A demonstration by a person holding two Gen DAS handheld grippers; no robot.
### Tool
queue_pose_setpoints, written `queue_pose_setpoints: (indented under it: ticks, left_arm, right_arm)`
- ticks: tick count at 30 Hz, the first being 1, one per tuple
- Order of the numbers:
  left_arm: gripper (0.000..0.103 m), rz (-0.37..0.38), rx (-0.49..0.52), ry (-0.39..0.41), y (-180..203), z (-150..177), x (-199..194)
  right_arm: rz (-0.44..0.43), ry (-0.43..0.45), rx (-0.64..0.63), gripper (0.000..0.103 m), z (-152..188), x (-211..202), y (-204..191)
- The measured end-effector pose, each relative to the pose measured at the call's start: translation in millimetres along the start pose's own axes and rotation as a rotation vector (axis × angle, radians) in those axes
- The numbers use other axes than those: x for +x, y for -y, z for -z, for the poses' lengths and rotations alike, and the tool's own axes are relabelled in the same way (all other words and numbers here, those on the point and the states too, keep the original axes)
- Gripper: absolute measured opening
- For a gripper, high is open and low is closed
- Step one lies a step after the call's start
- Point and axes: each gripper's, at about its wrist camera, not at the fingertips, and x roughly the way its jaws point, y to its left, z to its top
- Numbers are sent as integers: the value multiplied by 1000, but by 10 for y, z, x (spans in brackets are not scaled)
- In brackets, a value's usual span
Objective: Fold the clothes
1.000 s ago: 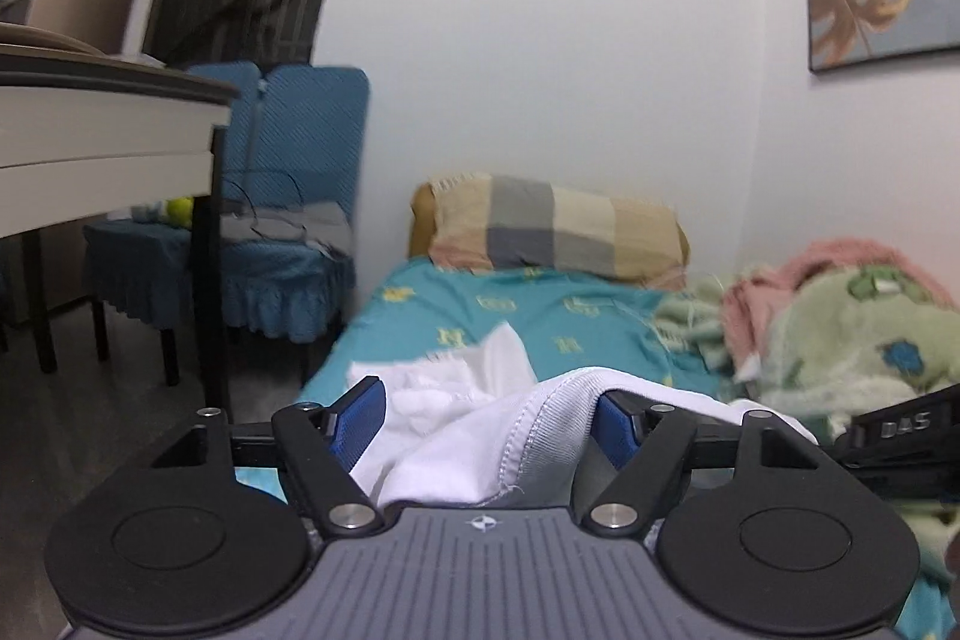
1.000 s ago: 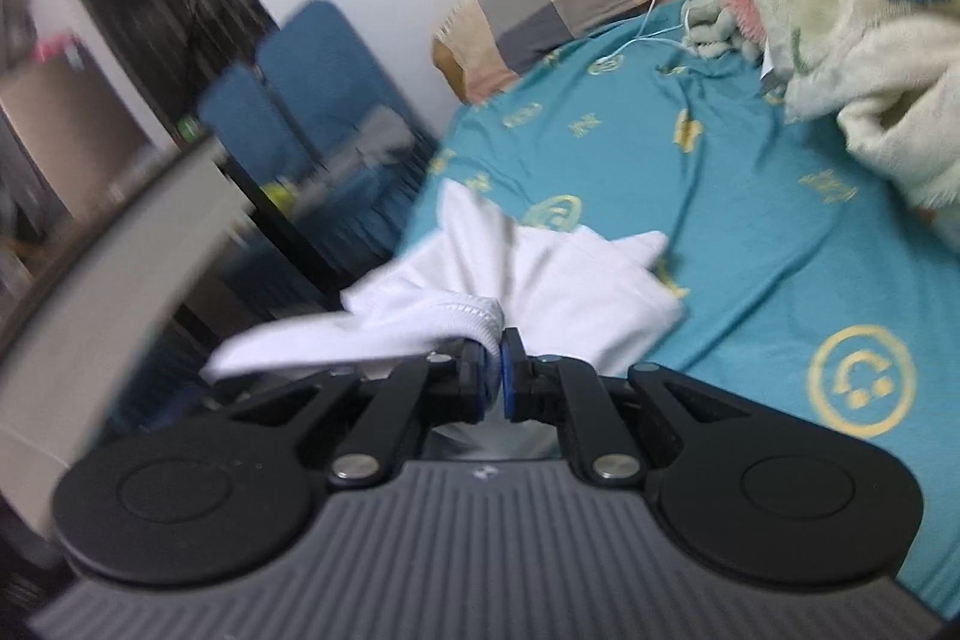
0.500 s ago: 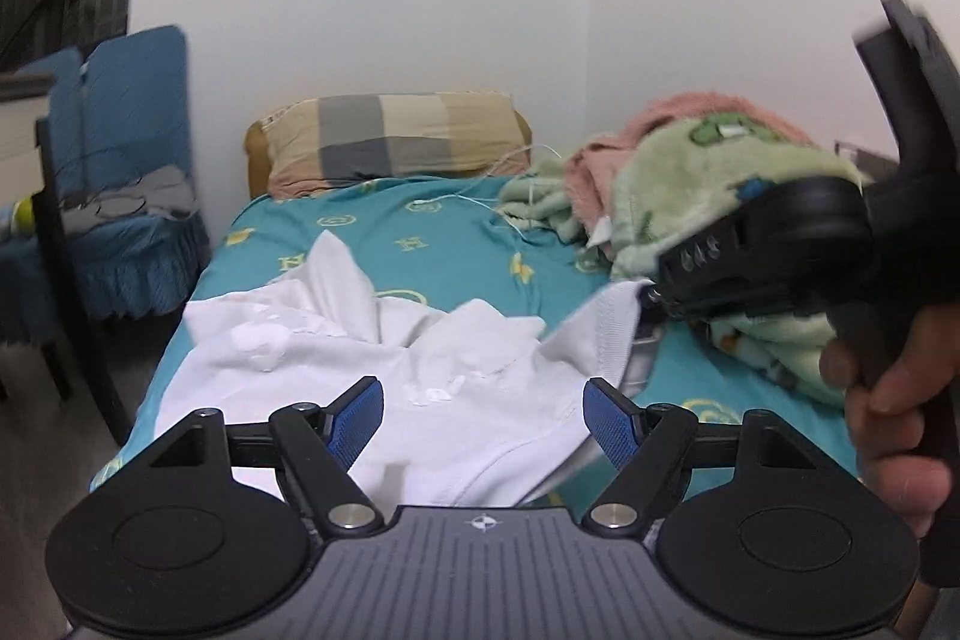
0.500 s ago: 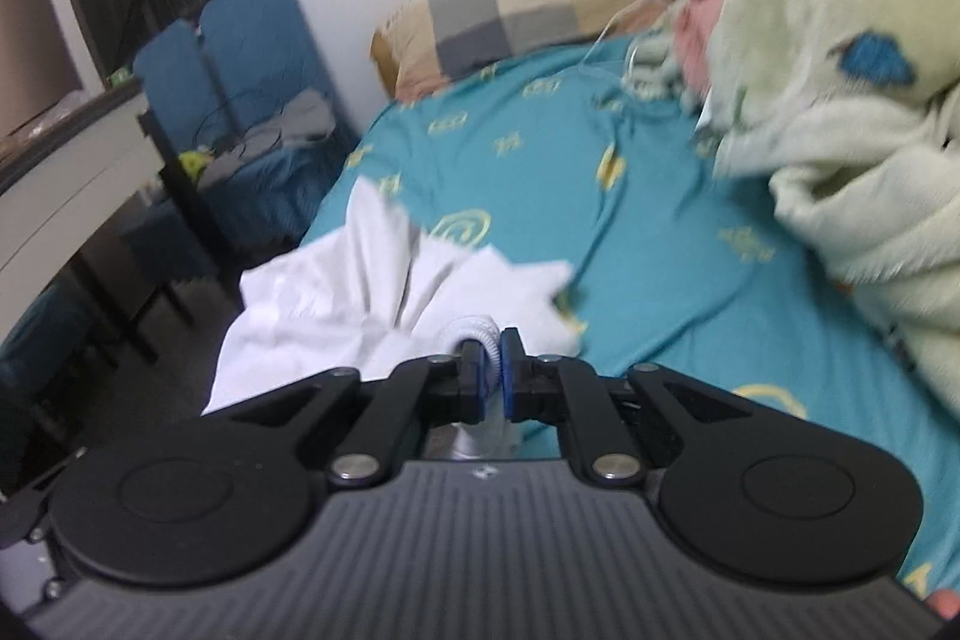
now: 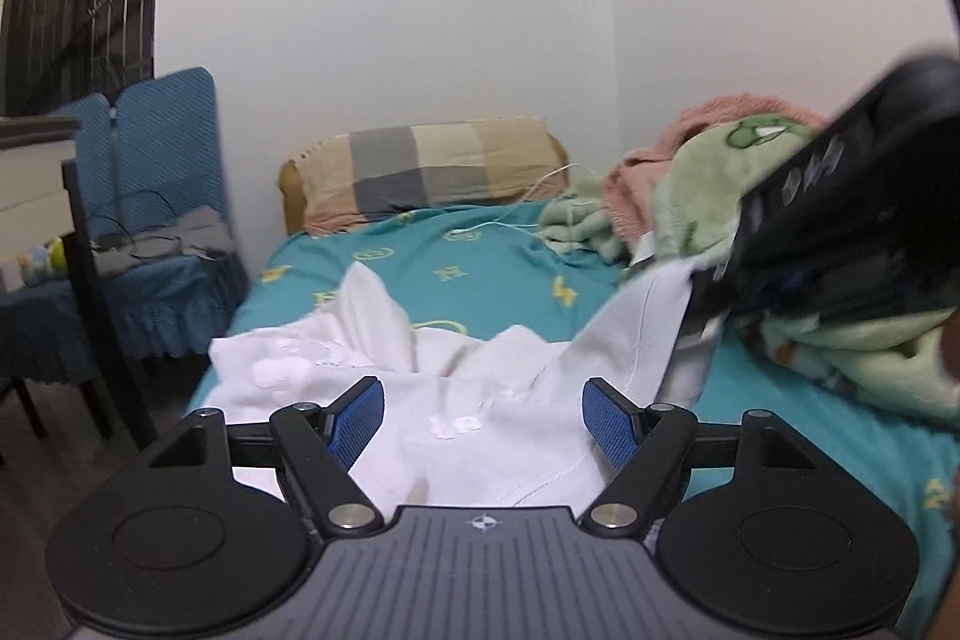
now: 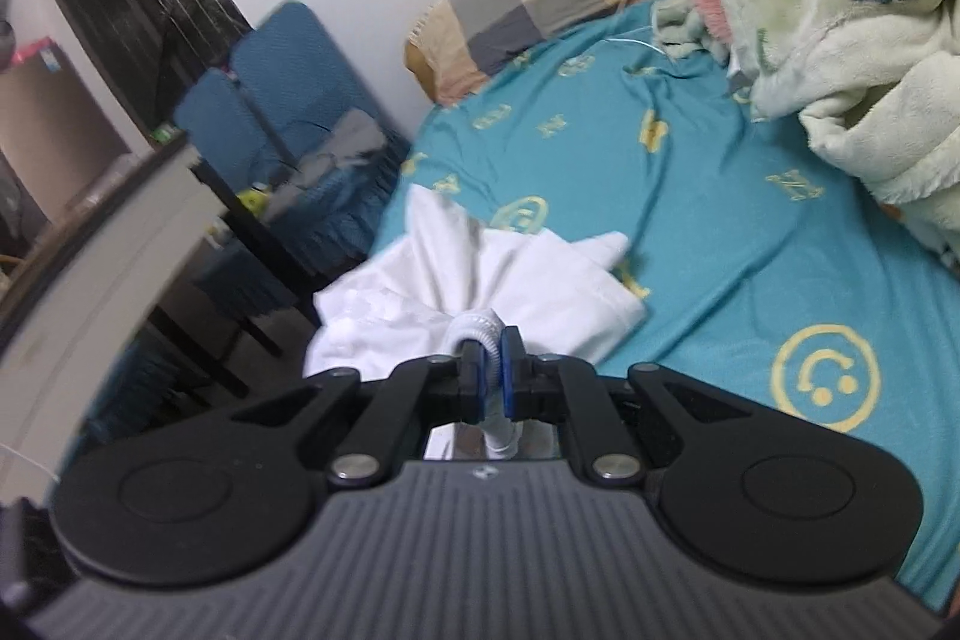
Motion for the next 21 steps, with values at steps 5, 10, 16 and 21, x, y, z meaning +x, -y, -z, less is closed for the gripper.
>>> queue_pose_setpoints:
  ticks: [5, 10, 16, 21]
  left_arm:
    - [74, 45, 108, 72, 208, 12, -155]
    - [78, 73, 135, 110, 323, 17, -174]
    - [77, 15, -34, 63, 106, -39, -59]
    - [75, -11, 74, 45, 181, 5, -12]
  right_arm:
    - [-51, 49, 16, 8, -26, -64, -40]
    - [-68, 53, 45, 8, -42, -64, -12]
    - [-54, 47, 23, 8, -23, -59, -37]
    - [-84, 59, 17, 8, -18, -72, -70]
